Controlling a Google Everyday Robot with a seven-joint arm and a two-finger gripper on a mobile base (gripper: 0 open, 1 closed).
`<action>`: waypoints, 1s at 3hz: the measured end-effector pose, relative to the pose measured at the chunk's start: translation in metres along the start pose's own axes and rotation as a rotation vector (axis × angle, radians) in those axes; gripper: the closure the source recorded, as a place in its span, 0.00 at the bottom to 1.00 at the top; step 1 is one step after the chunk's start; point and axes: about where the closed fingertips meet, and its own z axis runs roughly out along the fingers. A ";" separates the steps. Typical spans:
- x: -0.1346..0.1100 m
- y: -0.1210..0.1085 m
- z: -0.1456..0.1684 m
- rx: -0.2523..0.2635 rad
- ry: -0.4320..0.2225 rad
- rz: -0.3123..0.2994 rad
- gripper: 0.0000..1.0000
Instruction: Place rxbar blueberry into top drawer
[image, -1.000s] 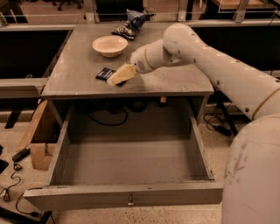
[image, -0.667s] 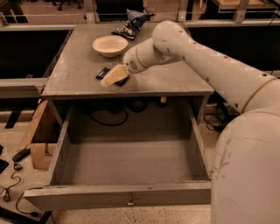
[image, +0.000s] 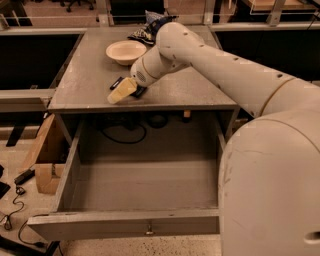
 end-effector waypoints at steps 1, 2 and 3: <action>-0.005 0.000 -0.005 0.000 0.001 0.000 0.41; -0.011 0.000 -0.010 0.000 0.001 0.000 0.63; -0.012 0.000 -0.011 0.000 0.001 0.000 0.87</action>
Offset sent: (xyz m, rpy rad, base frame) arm 0.0000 0.0000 0.0053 -0.0004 0.0005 -0.0005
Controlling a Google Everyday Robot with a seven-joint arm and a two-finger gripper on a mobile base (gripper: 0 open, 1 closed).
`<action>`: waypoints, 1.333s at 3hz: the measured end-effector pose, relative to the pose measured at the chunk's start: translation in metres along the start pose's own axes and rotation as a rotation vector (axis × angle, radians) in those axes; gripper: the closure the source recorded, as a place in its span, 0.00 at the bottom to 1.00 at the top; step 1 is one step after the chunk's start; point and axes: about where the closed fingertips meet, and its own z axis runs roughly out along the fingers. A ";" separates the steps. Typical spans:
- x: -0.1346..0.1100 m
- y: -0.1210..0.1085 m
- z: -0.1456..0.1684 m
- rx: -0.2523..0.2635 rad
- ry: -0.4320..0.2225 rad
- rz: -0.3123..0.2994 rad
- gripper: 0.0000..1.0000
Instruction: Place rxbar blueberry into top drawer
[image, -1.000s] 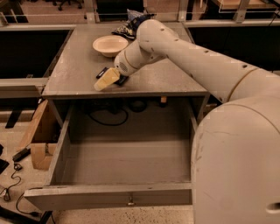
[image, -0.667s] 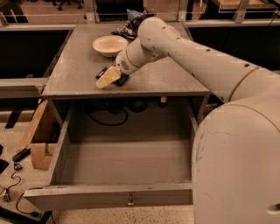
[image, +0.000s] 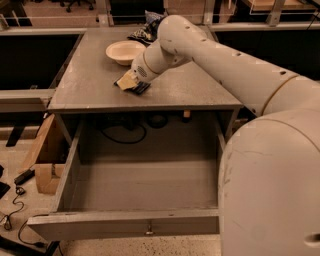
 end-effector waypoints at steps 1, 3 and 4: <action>-0.004 0.000 -0.004 0.000 0.000 0.000 1.00; -0.024 0.003 -0.108 0.106 -0.030 -0.143 1.00; -0.006 0.018 -0.143 0.108 -0.057 -0.176 1.00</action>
Offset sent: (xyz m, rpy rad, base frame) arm -0.0203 -0.0500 0.0999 -0.0810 -0.1948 0.0039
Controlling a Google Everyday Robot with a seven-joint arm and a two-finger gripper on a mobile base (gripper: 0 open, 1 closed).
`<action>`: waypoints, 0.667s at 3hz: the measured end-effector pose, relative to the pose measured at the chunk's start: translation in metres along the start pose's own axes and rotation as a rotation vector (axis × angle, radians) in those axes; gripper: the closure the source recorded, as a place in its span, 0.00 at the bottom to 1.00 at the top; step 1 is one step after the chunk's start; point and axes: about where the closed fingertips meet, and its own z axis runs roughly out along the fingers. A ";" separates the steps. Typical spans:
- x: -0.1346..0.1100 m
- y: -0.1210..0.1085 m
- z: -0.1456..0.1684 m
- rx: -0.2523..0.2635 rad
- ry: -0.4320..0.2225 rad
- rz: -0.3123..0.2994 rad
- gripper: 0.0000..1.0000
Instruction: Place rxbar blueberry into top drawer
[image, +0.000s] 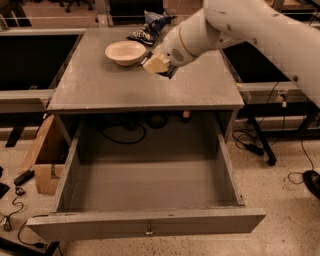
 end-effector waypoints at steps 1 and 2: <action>0.053 0.026 -0.011 -0.042 -0.015 0.000 1.00; 0.127 0.066 0.008 -0.105 -0.053 0.035 1.00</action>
Offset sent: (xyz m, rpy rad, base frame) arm -0.1232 -0.0791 -0.2383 0.1592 0.1370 0.1037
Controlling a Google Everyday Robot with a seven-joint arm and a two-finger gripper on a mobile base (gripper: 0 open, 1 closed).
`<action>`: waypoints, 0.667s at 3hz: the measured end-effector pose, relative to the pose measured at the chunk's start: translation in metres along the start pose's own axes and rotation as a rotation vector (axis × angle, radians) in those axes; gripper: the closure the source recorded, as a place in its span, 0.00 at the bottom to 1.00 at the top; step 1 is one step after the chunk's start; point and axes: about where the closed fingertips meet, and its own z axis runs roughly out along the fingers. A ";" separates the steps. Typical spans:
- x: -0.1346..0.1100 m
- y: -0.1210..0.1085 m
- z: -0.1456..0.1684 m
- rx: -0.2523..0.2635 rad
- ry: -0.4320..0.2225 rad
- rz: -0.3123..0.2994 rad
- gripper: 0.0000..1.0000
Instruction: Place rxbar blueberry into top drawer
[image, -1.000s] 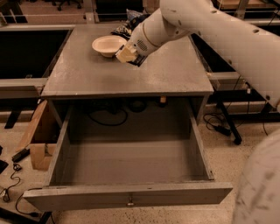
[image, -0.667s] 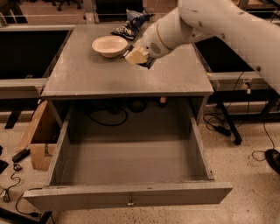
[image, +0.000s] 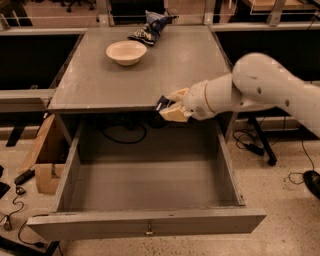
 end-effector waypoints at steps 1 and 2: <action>0.005 0.007 -0.004 -0.011 -0.004 0.000 1.00; 0.005 0.007 -0.004 -0.011 -0.004 0.000 1.00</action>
Offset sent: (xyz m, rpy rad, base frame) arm -0.0931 -0.0363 -0.1413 0.0660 0.0867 0.0970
